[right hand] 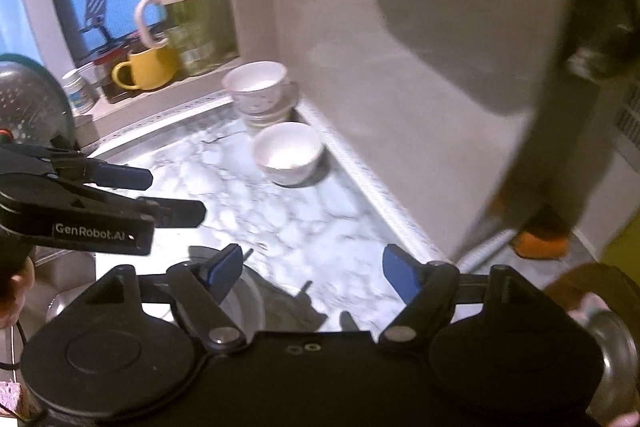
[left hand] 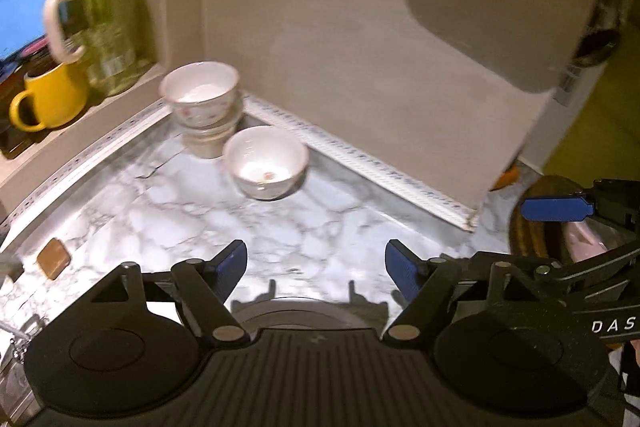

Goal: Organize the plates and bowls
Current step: 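Move both open grippers back toward the white bowls on the counter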

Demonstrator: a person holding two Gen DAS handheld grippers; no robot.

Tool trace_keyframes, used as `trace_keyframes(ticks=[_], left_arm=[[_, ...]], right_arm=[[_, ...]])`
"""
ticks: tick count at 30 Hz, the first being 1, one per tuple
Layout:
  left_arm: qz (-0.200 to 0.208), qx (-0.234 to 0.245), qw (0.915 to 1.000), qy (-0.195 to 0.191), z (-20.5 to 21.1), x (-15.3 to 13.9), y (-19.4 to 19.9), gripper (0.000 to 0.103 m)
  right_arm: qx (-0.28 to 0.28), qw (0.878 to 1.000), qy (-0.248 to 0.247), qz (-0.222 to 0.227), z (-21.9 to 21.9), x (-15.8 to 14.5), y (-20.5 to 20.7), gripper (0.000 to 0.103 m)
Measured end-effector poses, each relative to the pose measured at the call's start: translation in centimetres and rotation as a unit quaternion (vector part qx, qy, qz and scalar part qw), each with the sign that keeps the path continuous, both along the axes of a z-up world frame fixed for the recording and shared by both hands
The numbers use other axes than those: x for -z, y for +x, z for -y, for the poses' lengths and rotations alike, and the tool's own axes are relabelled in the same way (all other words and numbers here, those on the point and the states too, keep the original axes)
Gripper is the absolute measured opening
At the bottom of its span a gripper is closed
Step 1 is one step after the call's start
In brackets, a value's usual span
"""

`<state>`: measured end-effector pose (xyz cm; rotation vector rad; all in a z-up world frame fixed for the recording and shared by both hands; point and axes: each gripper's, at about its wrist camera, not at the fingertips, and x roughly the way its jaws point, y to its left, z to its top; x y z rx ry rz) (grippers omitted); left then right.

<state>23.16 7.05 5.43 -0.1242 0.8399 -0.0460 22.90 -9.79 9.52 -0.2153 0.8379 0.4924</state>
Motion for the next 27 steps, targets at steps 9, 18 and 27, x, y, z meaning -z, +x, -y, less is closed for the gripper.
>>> trace_keyframes(ticks=[9, 18, 27], left_arm=[[-0.022, -0.052, 0.9984, 0.008, -4.4, 2.6, 2.0, 0.079], [-0.015, -0.073, 0.9972, 0.009, -7.0, 4.8, 5.5, 0.085], [-0.010, -0.099, 0.9950, 0.008, -8.2, 6.4, 11.3, 0.085]], right_arm=[[-0.028, 1.000, 0.000, -0.002, -5.0, 2.0, 2.5, 0.093], [-0.027, 1.000, -0.005, -0.006, -7.5, 4.1, 5.9, 0.097], [0.014, 0.999, 0.018, -0.048, -9.0, 7.3, 10.9, 0.097]])
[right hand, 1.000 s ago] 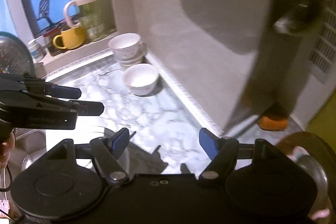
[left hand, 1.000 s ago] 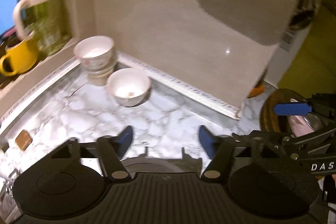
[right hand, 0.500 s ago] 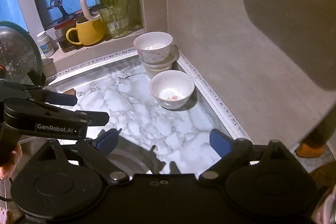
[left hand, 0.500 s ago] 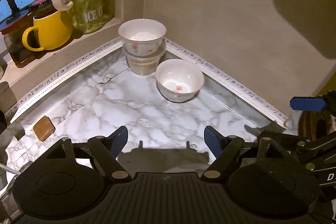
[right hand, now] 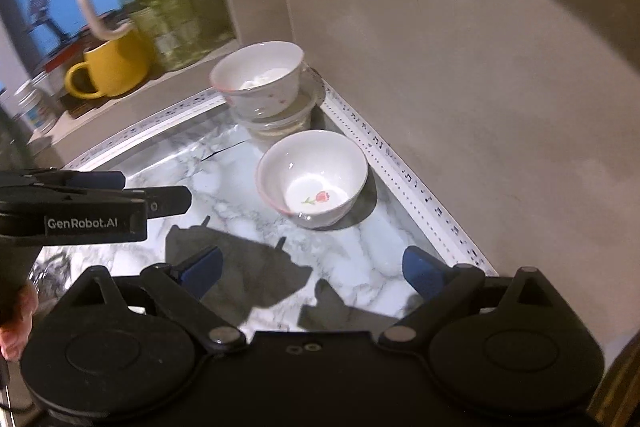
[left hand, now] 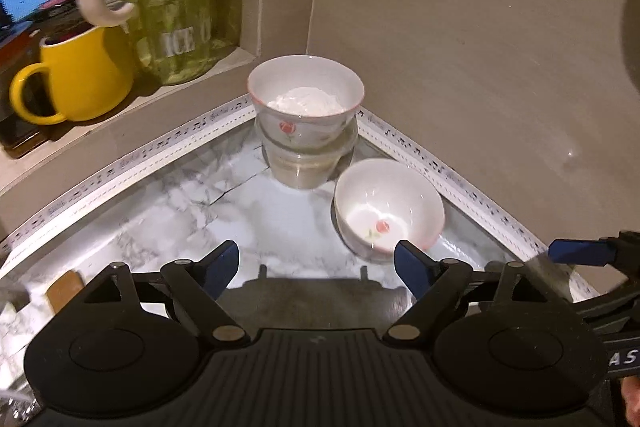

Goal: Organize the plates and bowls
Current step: 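Move both open grippers back toward the white bowls on the counter, then close both grippers on the rim of the red-rimmed white bowl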

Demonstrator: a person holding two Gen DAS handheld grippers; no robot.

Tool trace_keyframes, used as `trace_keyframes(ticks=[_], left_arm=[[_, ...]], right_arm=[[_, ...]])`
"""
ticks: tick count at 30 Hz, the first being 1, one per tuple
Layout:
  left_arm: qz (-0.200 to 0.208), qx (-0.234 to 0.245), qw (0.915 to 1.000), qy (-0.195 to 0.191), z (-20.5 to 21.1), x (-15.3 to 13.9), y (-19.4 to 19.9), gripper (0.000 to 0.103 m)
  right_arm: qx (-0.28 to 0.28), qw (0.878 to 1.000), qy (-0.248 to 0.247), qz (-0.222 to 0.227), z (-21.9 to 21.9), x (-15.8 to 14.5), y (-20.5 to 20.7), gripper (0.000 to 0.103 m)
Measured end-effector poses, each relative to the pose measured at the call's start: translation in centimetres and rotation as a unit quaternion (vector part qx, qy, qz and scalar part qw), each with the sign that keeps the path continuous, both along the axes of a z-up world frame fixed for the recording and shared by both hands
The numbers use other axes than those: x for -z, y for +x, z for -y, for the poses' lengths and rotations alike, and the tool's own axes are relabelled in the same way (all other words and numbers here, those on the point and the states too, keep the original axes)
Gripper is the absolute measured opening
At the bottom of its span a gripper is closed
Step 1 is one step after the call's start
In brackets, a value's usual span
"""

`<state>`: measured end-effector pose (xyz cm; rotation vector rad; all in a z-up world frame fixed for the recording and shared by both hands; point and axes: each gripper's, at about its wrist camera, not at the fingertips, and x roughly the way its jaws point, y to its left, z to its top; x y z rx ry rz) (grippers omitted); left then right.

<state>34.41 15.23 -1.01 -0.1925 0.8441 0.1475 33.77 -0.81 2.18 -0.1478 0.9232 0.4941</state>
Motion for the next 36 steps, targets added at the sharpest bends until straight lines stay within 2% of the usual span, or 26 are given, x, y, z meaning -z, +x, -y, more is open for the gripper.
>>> trace_keyframes(ticks=[7, 11, 14, 26, 28, 30, 34, 36], left_arm=[[-0.012, -0.014, 0.9998, 0.003, -0.3, 1.7, 4.2, 0.085], [-0.021, -0.015, 0.9997, -0.003, -0.6, 2.8, 6.2, 0.085], [-0.023, -0.011, 0.9996, -0.014, -0.7, 3.6, 7.2, 0.085], [-0.035, -0.012, 0.9993, -0.012, -0.4, 5.5, 10.2, 0.084], [-0.037, -0.010, 0.9992, -0.010, -0.2, 5.7, 10.6, 0.077], [-0.044, -0.006, 0.9989, -0.017, -0.1, 6.0, 11.1, 0.066], [-0.048, -0.009, 0.9986, -0.019, -0.2, 6.4, 11.5, 0.062], [-0.053, -0.008, 0.9984, -0.018, -0.3, 6.7, 11.8, 0.053]], right_arm=[[0.036, 0.999, 0.001, -0.007, -1.2, 1.9, 3.4, 0.094], [0.052, 0.999, 0.003, -0.016, -1.6, 2.9, 5.1, 0.087], [0.066, 0.997, 0.011, -0.028, -1.7, 3.8, 6.1, 0.083], [0.087, 0.995, 0.002, -0.046, -2.5, 6.2, 8.4, 0.067], [0.088, 0.995, -0.001, -0.045, -2.6, 6.4, 8.6, 0.064], [0.089, 0.995, -0.004, -0.046, -2.8, 6.6, 8.8, 0.058], [0.092, 0.995, -0.007, -0.048, -2.9, 6.9, 9.2, 0.051], [0.093, 0.994, -0.008, -0.048, -2.9, 7.0, 9.4, 0.049]])
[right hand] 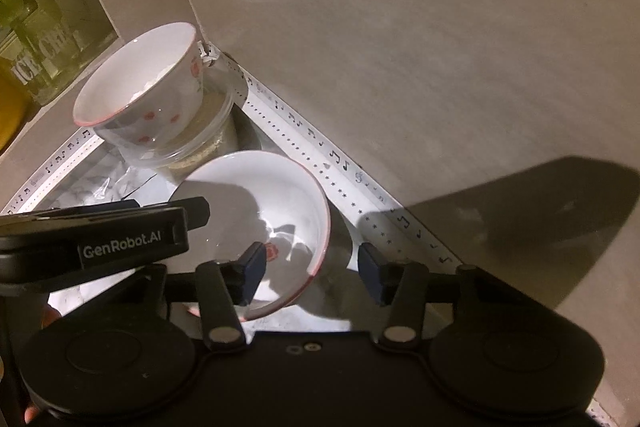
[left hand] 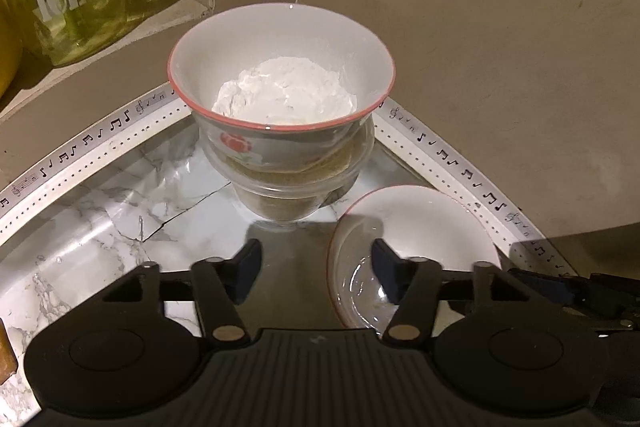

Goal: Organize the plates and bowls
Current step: 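Close both grippers on the rim of the red-rimmed white bowl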

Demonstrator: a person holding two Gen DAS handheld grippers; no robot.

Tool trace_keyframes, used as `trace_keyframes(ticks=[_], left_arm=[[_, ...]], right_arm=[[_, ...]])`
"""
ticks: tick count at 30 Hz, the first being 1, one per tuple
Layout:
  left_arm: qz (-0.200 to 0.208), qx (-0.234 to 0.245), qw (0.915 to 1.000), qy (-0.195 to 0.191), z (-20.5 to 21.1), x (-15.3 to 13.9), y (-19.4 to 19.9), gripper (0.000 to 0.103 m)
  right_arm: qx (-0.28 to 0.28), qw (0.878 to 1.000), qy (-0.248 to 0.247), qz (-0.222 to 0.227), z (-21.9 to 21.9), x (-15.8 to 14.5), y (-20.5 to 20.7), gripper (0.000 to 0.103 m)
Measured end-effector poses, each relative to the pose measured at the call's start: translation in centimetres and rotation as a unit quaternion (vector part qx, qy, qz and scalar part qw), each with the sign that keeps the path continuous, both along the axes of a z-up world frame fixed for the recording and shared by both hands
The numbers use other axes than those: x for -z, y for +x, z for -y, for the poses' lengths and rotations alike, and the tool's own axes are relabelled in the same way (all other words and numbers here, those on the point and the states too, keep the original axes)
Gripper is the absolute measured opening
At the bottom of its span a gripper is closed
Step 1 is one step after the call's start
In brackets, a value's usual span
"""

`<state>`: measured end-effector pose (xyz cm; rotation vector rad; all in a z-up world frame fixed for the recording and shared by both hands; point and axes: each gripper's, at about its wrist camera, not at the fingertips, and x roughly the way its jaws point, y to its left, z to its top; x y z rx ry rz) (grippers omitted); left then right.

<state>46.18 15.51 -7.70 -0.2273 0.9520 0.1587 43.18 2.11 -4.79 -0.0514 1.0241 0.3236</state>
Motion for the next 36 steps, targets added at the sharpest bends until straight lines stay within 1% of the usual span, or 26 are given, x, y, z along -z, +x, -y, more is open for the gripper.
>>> trace_keyframes(ticks=[4, 6, 10, 11, 16, 18, 21, 23, 24, 27, 36], left_arm=[[-0.004, -0.002, 1.0000, -0.006, -0.3, 0.3, 0.3, 0.045], [-0.006, -0.001, 0.9999, -0.010, -0.4, 0.4, 0.4, 0.039], [-0.011, -0.002, 0.9997, -0.020, -0.7, 0.6, 0.7, 0.037], [-0.013, -0.003, 0.9996, -0.024, -0.8, 0.6, 0.8, 0.034], [-0.016, -0.003, 0.9994, -0.032, -1.0, 0.7, 0.9, 0.031], [-0.016, 0.001, 0.9992, -0.035, -1.0, 0.6, 0.9, 0.025], [-0.017, 0.007, 0.9992, -0.036, -0.7, 0.6, 1.0, 0.016], [-0.017, 0.009, 0.9992, -0.034, -0.4, 0.5, 1.1, 0.011], [-0.018, 0.010, 0.9992, -0.034, -0.2, 0.5, 1.1, 0.011], [-0.021, 0.006, 0.9994, -0.026, 0.1, 0.4, 1.0, 0.010], [-0.024, -0.002, 0.9996, -0.018, 0.6, -0.1, -0.7, 0.010]], right_arm=[[0.002, 1.000, -0.005, -0.002, -0.1, 0.3, 0.3, 0.042], [0.003, 1.000, -0.007, -0.001, -0.1, 0.4, 0.4, 0.040], [0.005, 1.000, -0.015, 0.000, -0.2, 0.6, 0.8, 0.033], [0.006, 1.000, -0.016, 0.000, -0.2, 0.7, 0.9, 0.032], [0.007, 1.000, -0.020, 0.001, 0.0, 0.7, 1.1, 0.025], [0.006, 1.000, -0.022, 0.002, 0.1, 0.7, 1.2, 0.018], [0.001, 1.000, -0.013, -0.001, 0.2, 0.7, 1.3, 0.010], [-0.001, 1.000, -0.019, 0.002, 0.0, 0.6, 1.1, 0.010], [-0.002, 1.000, -0.021, 0.004, 0.0, 0.5, 1.0, 0.010], [-0.001, 1.000, -0.021, 0.006, 0.0, 0.4, 0.9, 0.010], [-0.010, 1.000, -0.013, 0.009, 0.1, -0.3, -0.1, 0.009]])
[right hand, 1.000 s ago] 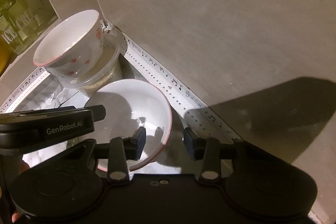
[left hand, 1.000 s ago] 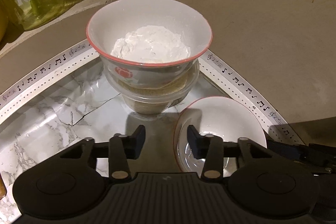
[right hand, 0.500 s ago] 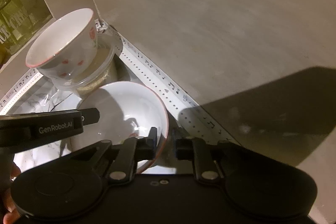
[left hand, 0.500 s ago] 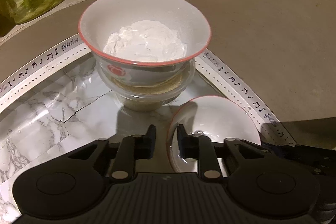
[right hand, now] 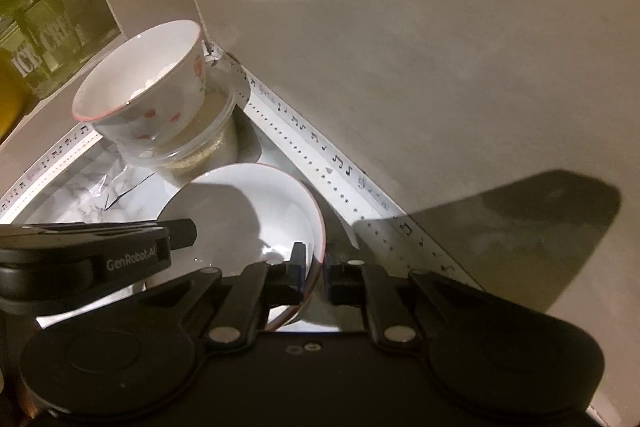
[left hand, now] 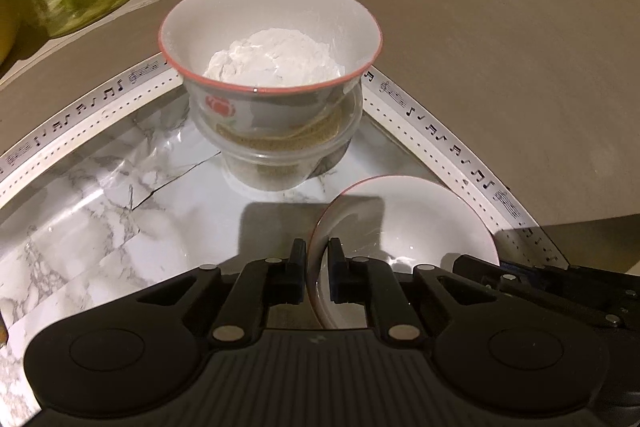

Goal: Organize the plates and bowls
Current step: 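Close both grippers on the rim of the red-rimmed white bowl, then lift the red-rimmed white bowl and carry it toward the steel pot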

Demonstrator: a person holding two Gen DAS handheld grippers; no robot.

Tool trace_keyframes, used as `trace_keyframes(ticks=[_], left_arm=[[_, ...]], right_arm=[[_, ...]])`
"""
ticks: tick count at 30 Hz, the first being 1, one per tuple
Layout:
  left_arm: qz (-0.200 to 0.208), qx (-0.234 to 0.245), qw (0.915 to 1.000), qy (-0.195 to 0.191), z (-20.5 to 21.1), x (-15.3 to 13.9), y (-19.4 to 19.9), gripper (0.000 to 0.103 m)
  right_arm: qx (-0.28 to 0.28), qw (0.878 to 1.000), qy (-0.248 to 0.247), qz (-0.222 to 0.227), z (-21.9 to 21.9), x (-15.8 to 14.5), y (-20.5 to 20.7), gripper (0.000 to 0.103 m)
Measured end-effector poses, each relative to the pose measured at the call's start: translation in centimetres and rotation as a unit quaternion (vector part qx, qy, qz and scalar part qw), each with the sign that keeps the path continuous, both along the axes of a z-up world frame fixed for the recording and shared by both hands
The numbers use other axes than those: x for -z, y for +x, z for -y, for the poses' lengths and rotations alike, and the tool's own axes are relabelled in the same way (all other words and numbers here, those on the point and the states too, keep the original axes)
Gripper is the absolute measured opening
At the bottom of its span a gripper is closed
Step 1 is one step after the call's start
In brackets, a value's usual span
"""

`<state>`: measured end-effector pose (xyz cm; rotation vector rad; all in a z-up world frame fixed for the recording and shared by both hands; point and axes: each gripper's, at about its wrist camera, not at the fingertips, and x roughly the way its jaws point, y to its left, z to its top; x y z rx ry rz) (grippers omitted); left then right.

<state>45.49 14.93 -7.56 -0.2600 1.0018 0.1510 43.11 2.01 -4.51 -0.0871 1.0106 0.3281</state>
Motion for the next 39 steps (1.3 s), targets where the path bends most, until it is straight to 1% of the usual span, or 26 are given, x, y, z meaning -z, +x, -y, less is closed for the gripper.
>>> trace_keyframes(ticks=[3, 7, 18, 20, 29, 35, 39], left_arm=[[0.005, 0.002, 0.9999, 0.011, 0.5, -0.5, -0.9, 0.010], [0.008, 0.002, 0.9999, 0.011, 1.0, -1.4, -2.4, 0.010], [0.022, 0.016, 0.9994, 0.021, 3.2, -4.1, -7.6, 0.010], [0.023, 0.015, 0.9995, 0.016, 3.6, -4.5, -8.6, 0.010], [0.035, 0.026, 0.9988, 0.024, 7.2, -7.0, -12.9, 0.010], [0.045, 0.047, 0.9971, 0.038, 10.0, -8.9, -15.2, 0.010], [0.049, 0.059, 0.9963, 0.040, 12.0, -9.9, -16.4, 0.010]], right_arm=[[-0.004, 1.000, 0.001, -0.001, 0.2, -0.2, -0.4, 0.009], [-0.009, 1.000, 0.006, -0.001, 0.4, -0.7, -1.4, 0.009], [-0.023, 1.000, 0.011, 0.016, 2.0, -3.7, -5.3, 0.009], [-0.023, 0.999, 0.014, 0.018, 2.4, -4.2, -6.1, 0.009], [-0.030, 0.999, 0.016, 0.039, 4.9, -6.9, -10.4, 0.008], [-0.027, 0.998, 0.019, 0.051, 7.1, -8.9, -12.8, 0.008], [-0.025, 0.998, 0.014, 0.064, 8.5, -10.3, -14.4, 0.008]])
